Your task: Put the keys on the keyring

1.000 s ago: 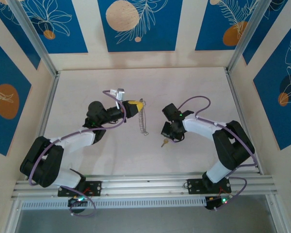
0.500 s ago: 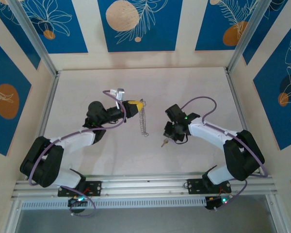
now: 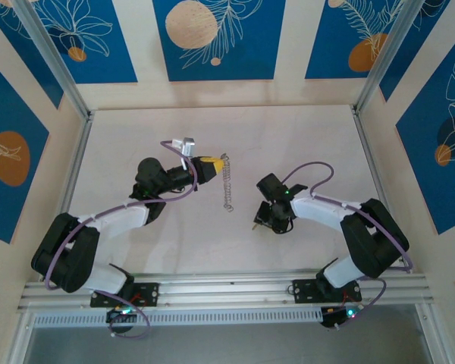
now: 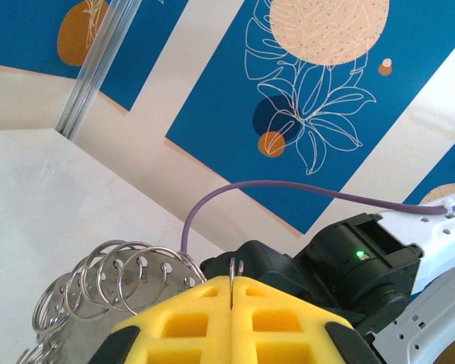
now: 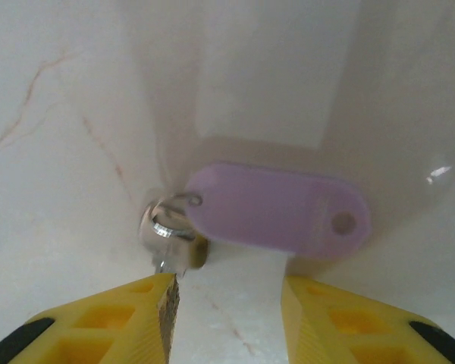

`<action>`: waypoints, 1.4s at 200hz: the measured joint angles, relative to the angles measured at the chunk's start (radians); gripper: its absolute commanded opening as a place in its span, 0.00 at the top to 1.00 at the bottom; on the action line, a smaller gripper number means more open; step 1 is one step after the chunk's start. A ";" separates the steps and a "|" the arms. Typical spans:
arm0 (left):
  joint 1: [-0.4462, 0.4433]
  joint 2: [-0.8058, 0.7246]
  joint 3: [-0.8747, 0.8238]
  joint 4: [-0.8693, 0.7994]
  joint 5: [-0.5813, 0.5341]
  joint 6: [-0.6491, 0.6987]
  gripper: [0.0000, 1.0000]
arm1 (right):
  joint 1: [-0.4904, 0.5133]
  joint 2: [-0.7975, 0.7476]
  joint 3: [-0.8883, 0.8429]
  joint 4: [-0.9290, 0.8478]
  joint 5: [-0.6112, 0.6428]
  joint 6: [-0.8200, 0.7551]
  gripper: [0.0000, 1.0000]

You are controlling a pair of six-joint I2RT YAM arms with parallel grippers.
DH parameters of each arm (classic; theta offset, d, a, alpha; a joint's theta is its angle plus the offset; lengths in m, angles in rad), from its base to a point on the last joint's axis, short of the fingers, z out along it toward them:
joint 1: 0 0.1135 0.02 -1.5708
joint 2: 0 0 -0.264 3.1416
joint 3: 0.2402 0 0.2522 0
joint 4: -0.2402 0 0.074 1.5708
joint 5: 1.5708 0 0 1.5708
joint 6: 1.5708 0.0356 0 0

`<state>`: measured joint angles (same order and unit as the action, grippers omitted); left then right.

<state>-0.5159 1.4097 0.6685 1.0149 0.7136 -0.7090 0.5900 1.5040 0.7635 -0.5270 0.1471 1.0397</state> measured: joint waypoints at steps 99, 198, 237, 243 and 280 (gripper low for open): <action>0.000 0.002 0.013 -0.001 0.001 0.000 1.00 | -0.098 0.084 0.137 -0.003 -0.014 -0.076 0.59; 0.000 0.002 0.013 0.000 0.004 0.000 1.00 | -0.038 0.073 0.164 -0.047 0.037 -0.059 0.61; 0.000 0.002 0.013 0.003 0.005 -0.014 1.00 | -0.004 0.069 0.162 -0.083 0.056 -0.020 0.61; 0.000 0.002 0.013 0.003 0.008 -0.016 1.00 | -0.001 0.071 0.164 -0.091 0.060 -0.017 0.61; 0.000 0.002 0.013 0.011 0.011 -0.019 1.00 | 0.008 0.118 0.186 -0.116 0.068 -0.010 0.61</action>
<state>-0.5159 1.4117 0.6819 1.0264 0.7246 -0.7277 0.5976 1.6218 0.9497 -0.6434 0.2150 1.0298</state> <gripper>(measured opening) 0.047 0.392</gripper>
